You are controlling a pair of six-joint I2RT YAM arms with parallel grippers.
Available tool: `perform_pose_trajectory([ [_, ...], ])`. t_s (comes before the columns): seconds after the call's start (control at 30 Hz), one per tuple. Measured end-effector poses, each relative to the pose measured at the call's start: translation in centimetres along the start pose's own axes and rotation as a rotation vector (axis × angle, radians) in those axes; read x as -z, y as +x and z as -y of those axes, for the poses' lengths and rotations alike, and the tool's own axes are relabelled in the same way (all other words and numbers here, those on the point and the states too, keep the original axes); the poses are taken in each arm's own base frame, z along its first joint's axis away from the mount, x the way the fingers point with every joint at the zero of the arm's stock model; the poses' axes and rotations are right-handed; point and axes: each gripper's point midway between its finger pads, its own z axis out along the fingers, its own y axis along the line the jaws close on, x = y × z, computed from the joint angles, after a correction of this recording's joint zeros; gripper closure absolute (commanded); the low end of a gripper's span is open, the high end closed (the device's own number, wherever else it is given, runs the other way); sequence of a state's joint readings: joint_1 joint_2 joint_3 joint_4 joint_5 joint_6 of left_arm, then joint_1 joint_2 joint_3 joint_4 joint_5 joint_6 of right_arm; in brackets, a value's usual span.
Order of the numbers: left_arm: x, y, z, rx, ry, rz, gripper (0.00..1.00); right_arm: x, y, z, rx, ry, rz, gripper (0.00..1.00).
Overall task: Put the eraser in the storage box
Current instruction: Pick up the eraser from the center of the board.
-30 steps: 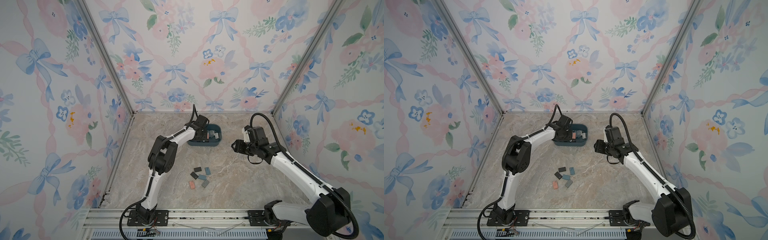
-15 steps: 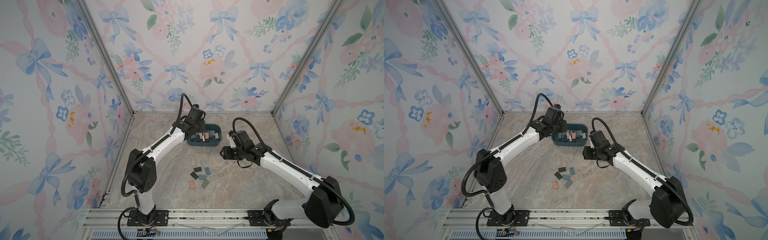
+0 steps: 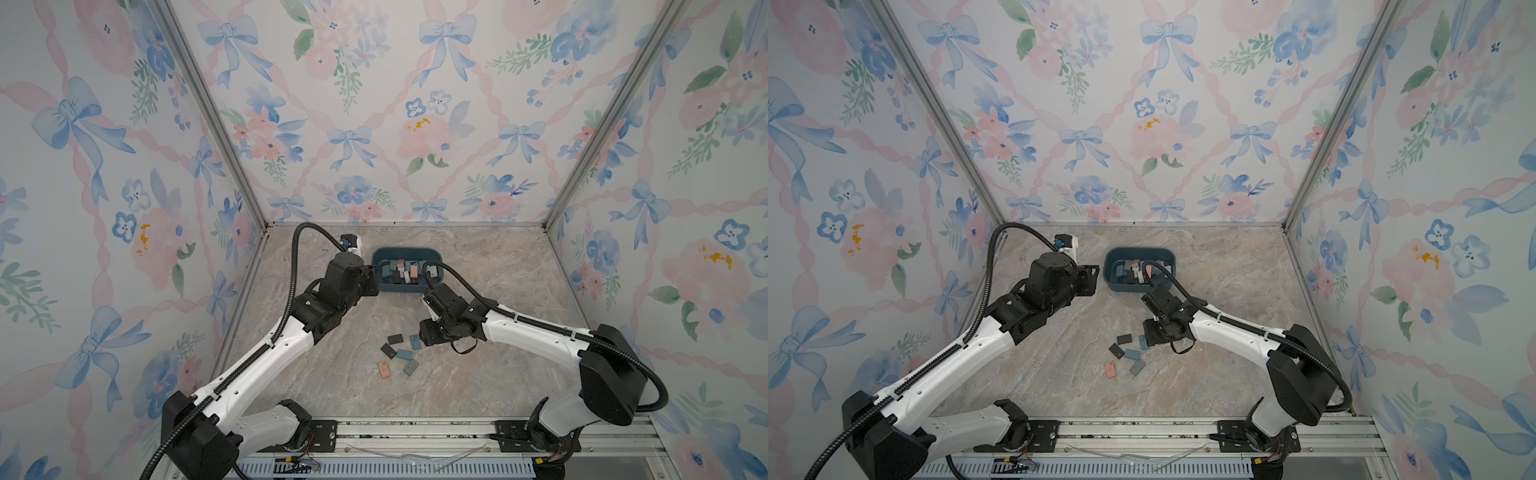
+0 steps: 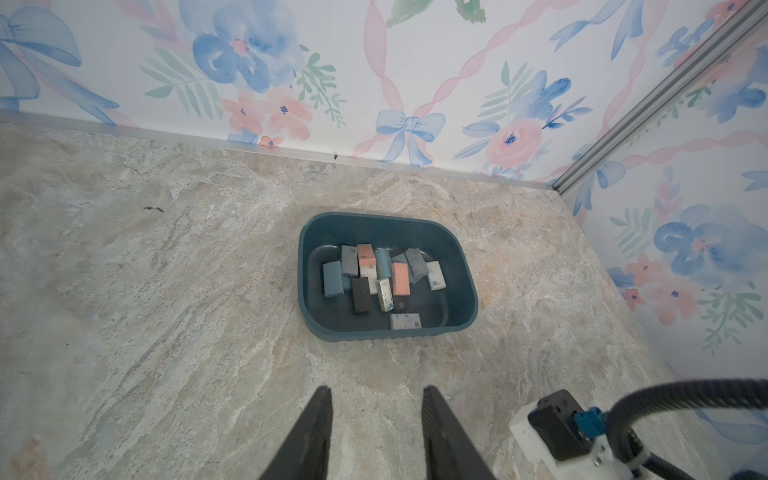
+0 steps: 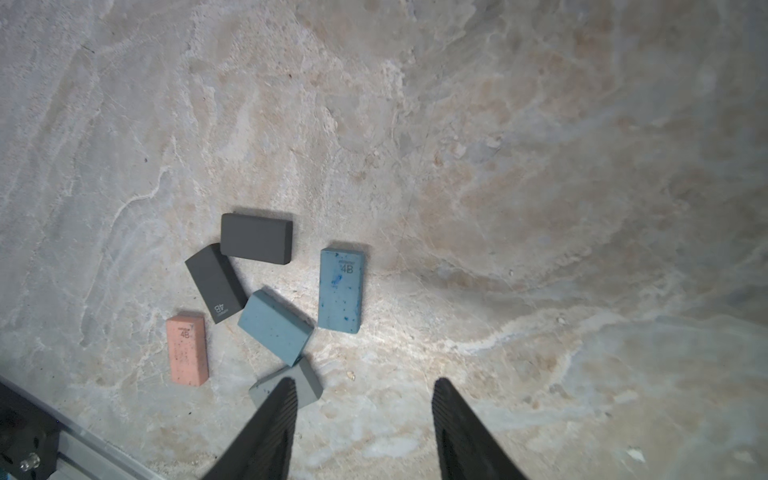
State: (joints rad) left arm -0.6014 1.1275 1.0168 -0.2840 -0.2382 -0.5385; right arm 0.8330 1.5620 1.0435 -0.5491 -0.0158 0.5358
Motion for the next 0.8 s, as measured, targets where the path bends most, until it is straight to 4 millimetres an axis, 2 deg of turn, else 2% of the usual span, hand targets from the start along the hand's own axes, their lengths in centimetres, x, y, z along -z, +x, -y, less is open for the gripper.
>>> perform_pose_trajectory([
  [0.2, 3.8, 1.5, -2.5, 0.069, -0.003, 0.066, 0.61, -1.1, 0.4, -0.2, 0.015, 0.027, -0.020, 0.43],
  [0.33, 5.1, 2.5, -3.4, 0.107, 0.005, 0.086, 0.61, -2.0, 0.8, -0.5, 0.027, 0.041, -0.041, 0.41],
  [0.5, 5.6, 3.4, -3.9, 0.138, 0.014, 0.093, 0.61, -3.2, 1.4, -0.7, 0.042, 0.061, -0.070, 0.37],
  [0.67, 5.0, 5.5, -4.3, 0.145, 0.001, 0.042, 0.61, -3.6, 1.8, -0.5, 0.051, 0.083, -0.087, 0.36],
  [0.8, 4.8, 6.1, -4.2, 0.150, 0.001, 0.027, 0.61, -3.8, 1.7, -0.4, 0.052, 0.092, -0.091, 0.36],
])
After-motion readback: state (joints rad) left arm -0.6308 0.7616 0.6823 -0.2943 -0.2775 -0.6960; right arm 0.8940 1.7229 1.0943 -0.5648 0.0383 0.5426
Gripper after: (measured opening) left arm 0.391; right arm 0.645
